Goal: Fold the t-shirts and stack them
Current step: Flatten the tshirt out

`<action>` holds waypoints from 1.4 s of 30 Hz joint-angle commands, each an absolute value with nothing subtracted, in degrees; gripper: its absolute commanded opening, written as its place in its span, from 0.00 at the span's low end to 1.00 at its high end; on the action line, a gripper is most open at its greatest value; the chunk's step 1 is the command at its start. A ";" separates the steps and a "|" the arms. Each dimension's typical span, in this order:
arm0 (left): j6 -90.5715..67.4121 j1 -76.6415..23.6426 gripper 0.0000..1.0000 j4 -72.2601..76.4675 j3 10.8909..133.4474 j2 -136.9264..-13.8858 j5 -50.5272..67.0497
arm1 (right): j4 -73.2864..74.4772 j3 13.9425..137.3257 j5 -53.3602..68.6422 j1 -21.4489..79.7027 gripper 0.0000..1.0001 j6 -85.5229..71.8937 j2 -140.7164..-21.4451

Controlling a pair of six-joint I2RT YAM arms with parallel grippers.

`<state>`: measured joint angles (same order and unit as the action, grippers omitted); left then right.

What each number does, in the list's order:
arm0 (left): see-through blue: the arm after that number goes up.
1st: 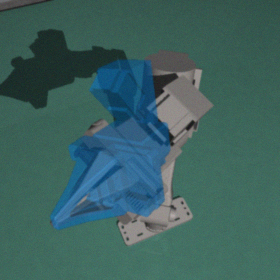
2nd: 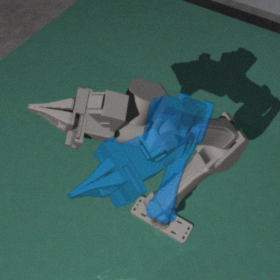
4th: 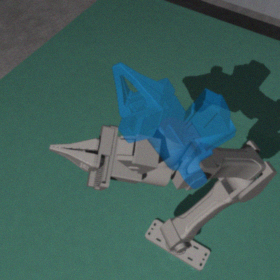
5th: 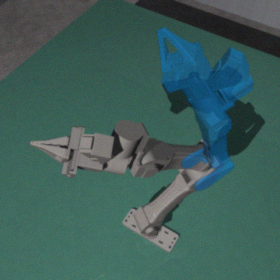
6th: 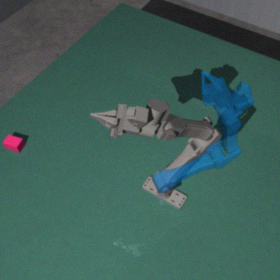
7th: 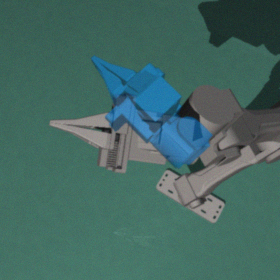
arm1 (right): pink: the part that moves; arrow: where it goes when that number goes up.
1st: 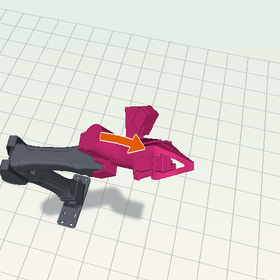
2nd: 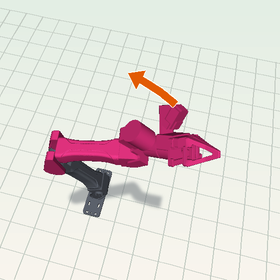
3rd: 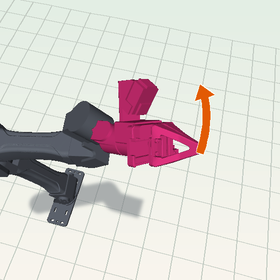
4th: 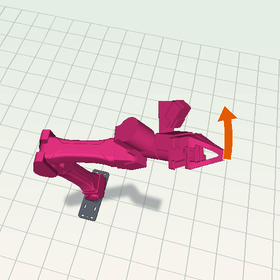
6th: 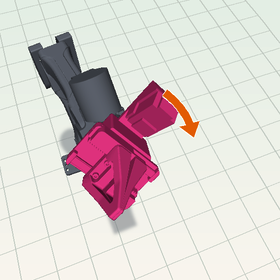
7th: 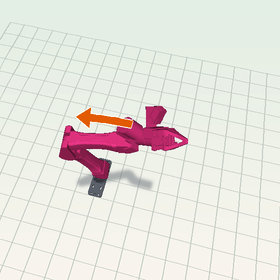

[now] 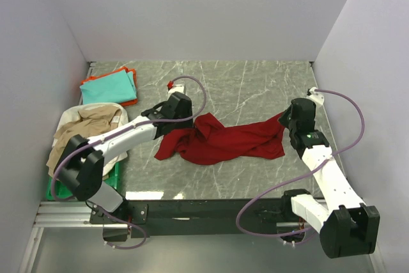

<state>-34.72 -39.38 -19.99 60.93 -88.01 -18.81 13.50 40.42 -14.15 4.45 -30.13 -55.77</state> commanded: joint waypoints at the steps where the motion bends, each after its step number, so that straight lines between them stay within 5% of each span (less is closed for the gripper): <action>1: -37.26 -40.60 0.60 -14.50 60.56 -83.50 -15.99 | 10.37 40.17 -13.01 3.96 0.00 -29.44 -56.25; 11: -38.41 -41.13 0.60 -12.92 61.87 -86.56 -11.52 | 9.93 39.73 -11.78 3.87 0.00 -29.18 -56.25; 20: -38.50 -41.22 0.49 -10.81 63.10 -90.09 -8.61 | 10.11 39.46 -11.69 3.69 0.00 -28.74 -55.28; 26: -38.85 -41.22 0.30 -7.91 61.96 -89.82 -8.62 | 10.11 39.46 -11.16 3.69 0.00 -28.56 -55.11; 29: -38.23 -41.22 0.00 -8.35 62.93 -90.62 -8.35 | 10.55 39.73 -10.90 3.69 0.00 -28.48 -54.93; 42: -26.73 -39.82 0.00 -16.96 76.37 -79.46 -23.81 | 17.40 51.66 -7.91 3.69 0.00 -25.49 -51.07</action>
